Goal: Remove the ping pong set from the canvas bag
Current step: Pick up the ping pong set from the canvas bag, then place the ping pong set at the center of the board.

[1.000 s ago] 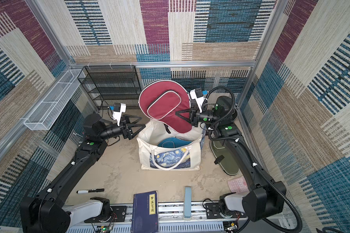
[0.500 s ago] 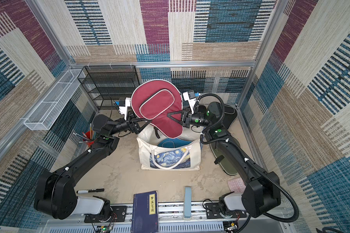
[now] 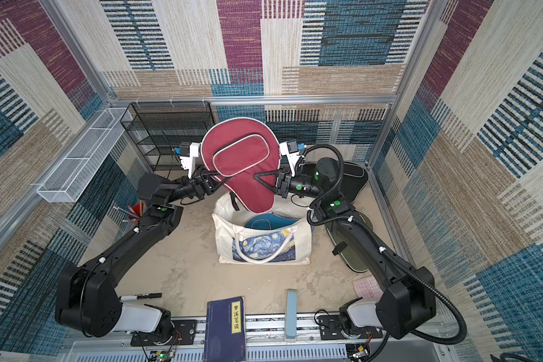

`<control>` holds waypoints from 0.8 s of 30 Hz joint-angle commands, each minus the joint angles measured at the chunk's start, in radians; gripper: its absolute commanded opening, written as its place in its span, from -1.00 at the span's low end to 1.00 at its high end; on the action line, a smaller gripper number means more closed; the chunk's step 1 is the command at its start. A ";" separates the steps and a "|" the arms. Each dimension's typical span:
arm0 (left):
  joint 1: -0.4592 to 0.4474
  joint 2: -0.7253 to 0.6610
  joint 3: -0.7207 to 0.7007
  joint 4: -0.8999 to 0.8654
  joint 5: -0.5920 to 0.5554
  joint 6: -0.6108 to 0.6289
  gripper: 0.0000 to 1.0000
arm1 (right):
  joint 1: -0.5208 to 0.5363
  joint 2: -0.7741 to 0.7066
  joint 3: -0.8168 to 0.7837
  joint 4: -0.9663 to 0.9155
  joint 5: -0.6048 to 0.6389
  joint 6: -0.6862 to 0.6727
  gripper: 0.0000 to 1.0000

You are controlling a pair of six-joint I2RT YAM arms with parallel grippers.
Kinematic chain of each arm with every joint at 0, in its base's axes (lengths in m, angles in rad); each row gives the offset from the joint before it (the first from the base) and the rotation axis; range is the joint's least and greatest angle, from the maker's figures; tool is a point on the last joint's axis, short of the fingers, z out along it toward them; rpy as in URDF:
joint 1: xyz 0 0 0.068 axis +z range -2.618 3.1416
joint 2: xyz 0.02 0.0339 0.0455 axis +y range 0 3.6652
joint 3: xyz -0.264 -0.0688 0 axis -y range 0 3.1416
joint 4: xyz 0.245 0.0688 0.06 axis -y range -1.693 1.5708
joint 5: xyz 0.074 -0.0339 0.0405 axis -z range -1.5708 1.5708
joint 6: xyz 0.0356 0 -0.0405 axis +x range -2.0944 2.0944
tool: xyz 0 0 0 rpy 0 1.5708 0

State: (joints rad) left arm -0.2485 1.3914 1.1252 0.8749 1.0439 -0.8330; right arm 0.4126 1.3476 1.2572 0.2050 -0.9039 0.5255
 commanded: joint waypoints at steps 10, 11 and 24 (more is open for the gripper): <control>0.303 -0.103 0.462 -1.255 -0.183 0.542 -1.00 | -0.084 0.019 0.166 -0.618 0.292 -0.482 0.99; 0.331 -0.096 0.467 -1.294 -0.198 0.552 -1.00 | -0.084 0.026 0.162 -0.626 0.290 -0.488 0.98; 0.417 0.075 0.274 -1.331 -0.328 0.541 -1.00 | -0.083 0.014 0.060 -0.636 0.258 -0.502 0.99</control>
State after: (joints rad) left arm 0.1673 1.4487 1.4250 -0.5426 0.7311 -0.2890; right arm 0.3279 1.3685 1.3228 -0.4362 -0.6365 0.0357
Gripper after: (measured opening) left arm 0.258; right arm 0.994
